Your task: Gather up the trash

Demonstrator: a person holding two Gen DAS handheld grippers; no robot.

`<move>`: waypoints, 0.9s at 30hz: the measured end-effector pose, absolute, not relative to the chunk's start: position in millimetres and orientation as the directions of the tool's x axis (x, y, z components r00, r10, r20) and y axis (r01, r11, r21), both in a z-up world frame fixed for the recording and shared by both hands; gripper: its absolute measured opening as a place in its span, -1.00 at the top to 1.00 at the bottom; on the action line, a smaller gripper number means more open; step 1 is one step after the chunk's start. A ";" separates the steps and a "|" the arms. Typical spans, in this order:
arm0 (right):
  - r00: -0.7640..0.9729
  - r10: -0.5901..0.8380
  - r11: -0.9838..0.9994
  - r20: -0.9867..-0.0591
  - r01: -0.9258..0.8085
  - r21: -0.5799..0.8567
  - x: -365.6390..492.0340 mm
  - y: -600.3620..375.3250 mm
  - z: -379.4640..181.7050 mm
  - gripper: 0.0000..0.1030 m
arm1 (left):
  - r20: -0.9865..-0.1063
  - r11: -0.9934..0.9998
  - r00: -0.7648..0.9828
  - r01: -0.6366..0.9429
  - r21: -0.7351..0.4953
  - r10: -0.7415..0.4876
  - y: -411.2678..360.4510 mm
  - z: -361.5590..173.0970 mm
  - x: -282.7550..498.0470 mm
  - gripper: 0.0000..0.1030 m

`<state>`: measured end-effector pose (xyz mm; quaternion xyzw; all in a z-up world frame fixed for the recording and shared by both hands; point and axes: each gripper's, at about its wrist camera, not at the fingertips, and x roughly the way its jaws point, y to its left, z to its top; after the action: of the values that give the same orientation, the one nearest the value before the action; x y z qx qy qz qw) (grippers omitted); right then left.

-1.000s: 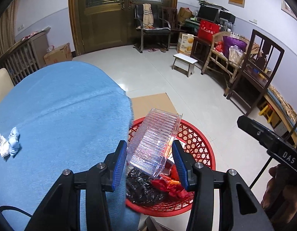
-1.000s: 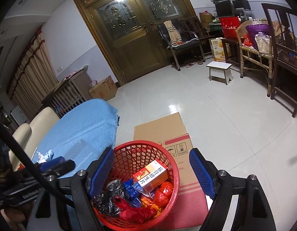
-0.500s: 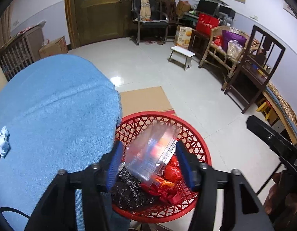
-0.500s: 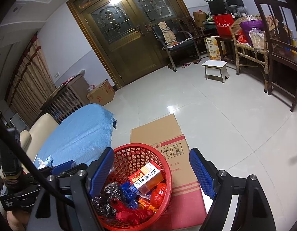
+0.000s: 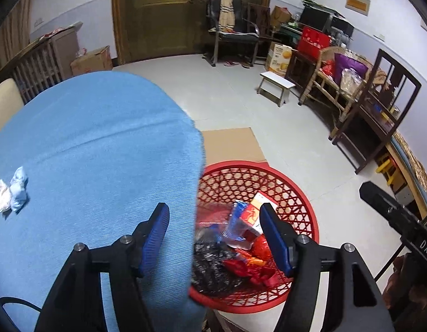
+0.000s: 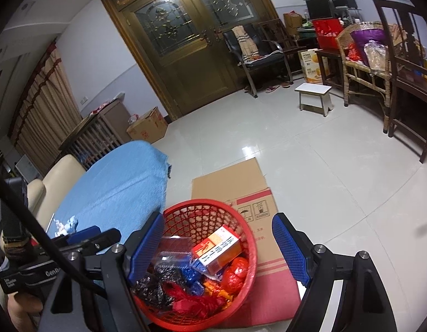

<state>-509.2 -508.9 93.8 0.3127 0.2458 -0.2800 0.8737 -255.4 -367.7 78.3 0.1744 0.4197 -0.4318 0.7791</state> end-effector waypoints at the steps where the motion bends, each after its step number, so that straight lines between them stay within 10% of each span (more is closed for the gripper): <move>1: 0.722 -0.328 0.654 -0.609 0.639 0.406 -506.3 -506.2 94.0 -0.62 | -0.803 0.572 0.278 0.815 -0.094 -0.527 -362.9 79.6 -253.3 -0.33; 27: 0.734 -0.201 0.809 -0.648 0.497 0.312 -413.2 -428.4 113.0 -0.62 | -0.783 0.823 0.477 0.562 -0.076 -0.398 -198.7 81.0 -167.2 -0.43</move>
<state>-413.2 -428.4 113.0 0.2401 0.3084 -0.1941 0.8998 -167.2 -198.7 81.0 0.0962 0.4270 -0.2811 0.8540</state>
